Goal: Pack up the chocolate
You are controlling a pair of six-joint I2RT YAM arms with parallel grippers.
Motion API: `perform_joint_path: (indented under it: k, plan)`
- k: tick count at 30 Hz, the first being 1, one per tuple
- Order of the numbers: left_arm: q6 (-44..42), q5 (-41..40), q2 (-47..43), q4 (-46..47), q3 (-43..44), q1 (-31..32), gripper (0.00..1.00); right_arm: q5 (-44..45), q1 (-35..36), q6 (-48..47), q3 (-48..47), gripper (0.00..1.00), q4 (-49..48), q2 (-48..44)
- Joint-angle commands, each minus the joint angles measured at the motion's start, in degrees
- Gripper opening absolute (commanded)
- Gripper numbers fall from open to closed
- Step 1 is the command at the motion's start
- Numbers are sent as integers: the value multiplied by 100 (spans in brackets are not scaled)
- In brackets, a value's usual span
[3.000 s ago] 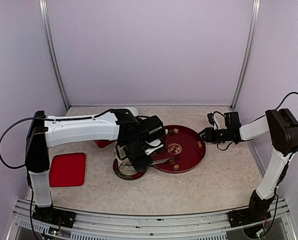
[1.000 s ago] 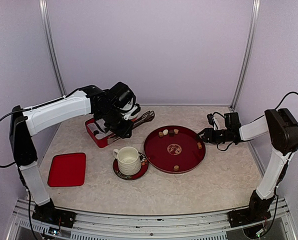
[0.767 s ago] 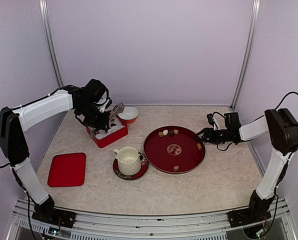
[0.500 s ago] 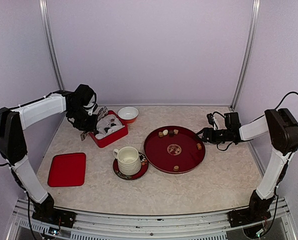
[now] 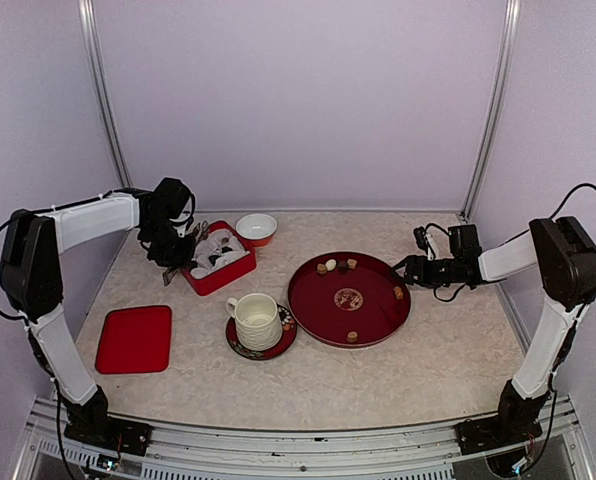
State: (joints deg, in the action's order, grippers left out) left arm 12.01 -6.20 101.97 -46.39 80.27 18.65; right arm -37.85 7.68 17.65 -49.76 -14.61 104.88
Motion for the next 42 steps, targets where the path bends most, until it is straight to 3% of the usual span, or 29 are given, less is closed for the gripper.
perform_joint_path:
  k: [1,16,25,34,42]
  plan:
    - [-19,-216,124,191,-47,-55,26,-1,-47,-42,71,78,29,-139]
    - [-196,-386,419,170,82,-134,32,-13,-48,-38,97,83,72,-213]
    - [-214,-190,-42,59,192,-37,36,-4,-65,-90,62,84,170,-313]
    - [-296,-176,-405,-477,875,646,36,-47,-117,-125,118,84,234,-466]
    - [-330,-269,-236,-804,1566,1722,37,-30,-143,-140,224,83,274,-580]
